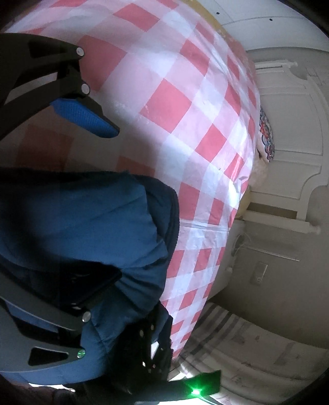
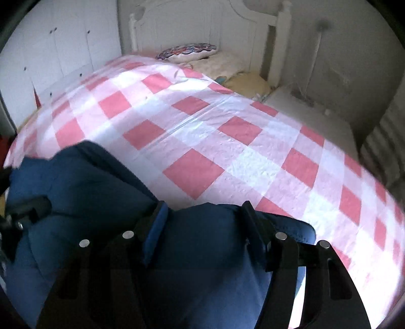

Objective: Fold large clothes

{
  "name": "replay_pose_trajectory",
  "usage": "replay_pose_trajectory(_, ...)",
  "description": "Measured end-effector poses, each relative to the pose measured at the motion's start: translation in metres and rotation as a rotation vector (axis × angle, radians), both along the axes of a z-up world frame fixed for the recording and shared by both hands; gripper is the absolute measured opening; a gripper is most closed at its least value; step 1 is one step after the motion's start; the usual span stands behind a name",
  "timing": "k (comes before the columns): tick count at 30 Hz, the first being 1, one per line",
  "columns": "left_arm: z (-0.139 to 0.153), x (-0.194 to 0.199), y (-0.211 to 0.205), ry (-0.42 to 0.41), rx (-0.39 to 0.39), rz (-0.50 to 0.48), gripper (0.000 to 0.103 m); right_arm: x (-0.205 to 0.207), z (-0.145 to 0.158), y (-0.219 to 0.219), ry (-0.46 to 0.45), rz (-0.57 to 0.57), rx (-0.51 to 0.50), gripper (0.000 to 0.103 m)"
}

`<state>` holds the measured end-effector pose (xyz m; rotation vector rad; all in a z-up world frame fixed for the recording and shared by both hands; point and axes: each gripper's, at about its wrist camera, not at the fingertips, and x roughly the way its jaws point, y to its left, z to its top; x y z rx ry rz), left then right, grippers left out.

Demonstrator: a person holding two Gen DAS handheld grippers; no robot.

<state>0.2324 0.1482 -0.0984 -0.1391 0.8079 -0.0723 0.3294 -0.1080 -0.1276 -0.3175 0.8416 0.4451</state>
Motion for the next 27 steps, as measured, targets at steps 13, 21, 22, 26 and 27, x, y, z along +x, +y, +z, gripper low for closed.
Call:
replay_pose_trajectory(13,0.004,-0.007,0.006,0.005,0.017,0.042,0.101,-0.012,0.022,0.061,-0.037,0.119,-0.144,0.060)
replay_pose_trajectory(21,0.045,-0.099,0.013,-0.137,0.086,0.042,0.101,-0.007,0.004,0.066,-0.051,0.078,-0.186,0.061)
replay_pose_trajectory(22,0.034,-0.101,0.011,-0.105,0.121,0.037,0.101,-0.007,0.004,0.067,-0.057,0.073,-0.190,0.061)
replay_pose_trajectory(26,-0.009,-0.096,0.012,-0.073,0.095,0.003,0.101,-0.017,0.007,0.076,-0.123,0.062,-0.276,0.063)
replay_pose_trajectory(27,-0.010,-0.096,0.013,-0.067,0.083,0.005,0.101,-0.021,0.013,0.078,-0.141,0.064,-0.293,0.063)
